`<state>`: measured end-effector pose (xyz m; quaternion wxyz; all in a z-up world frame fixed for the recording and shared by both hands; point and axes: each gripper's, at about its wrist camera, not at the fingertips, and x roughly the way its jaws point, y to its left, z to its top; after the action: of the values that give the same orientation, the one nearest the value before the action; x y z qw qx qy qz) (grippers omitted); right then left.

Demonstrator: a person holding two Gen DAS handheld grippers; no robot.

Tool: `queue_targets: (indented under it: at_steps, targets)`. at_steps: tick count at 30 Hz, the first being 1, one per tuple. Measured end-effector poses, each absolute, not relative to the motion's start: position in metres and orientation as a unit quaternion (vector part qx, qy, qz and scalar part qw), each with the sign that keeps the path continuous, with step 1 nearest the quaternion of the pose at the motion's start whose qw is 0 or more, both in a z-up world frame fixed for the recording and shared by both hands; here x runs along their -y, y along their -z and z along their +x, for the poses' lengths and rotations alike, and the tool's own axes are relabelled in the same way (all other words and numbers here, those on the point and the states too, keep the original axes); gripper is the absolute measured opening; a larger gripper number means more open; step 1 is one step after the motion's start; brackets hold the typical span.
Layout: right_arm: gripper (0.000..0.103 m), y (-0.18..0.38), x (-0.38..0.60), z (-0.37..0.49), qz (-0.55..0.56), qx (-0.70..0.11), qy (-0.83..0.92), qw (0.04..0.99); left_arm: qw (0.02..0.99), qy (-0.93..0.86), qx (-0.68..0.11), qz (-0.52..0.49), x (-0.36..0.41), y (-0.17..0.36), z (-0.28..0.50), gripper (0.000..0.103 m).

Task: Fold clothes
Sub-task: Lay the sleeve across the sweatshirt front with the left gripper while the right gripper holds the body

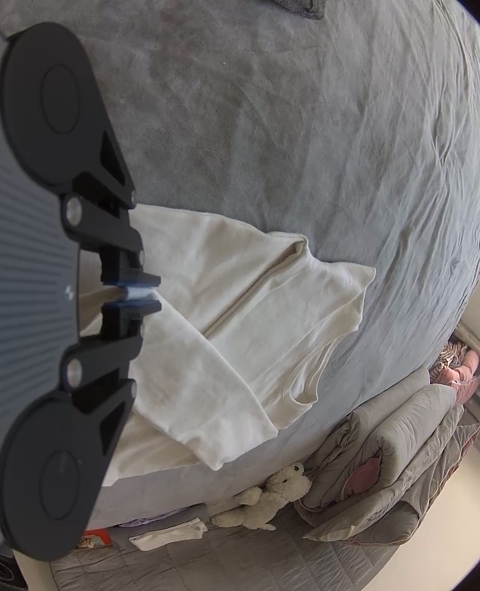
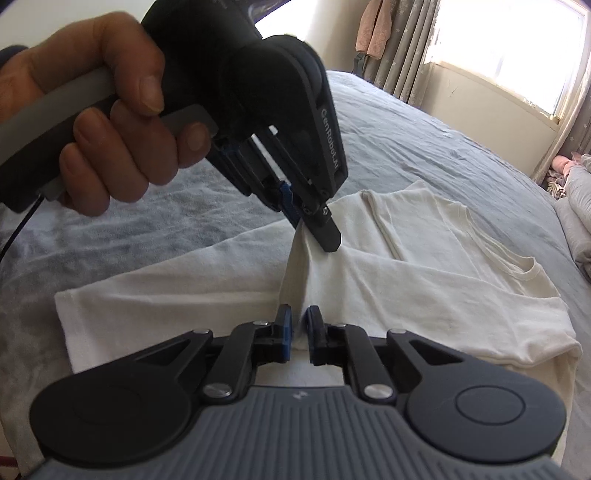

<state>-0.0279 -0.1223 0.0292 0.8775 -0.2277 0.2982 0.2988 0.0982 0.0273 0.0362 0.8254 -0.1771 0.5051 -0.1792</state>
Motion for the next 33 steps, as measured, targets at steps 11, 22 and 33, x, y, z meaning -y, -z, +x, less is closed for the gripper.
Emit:
queue_targets:
  at_steps: [11, 22, 33]
  targets:
    - [0.020, -0.036, 0.132, -0.030, -0.213, -0.313, -0.342, 0.860, 0.829, 0.174, -0.507, -0.158, -0.025, -0.034, 0.099, 0.007]
    - [0.017, -0.037, 0.129, -0.015, -0.174, -0.315, -0.303, 0.882, 0.830, 0.179, -0.506, -0.151, -0.024, -0.036, 0.097, 0.007]
    - [0.004, -0.047, 0.157, -0.009, -0.166, -0.343, -0.297, 0.875, 0.839, 0.181, -0.499, -0.119, -0.017, -0.041, 0.092, 0.008]
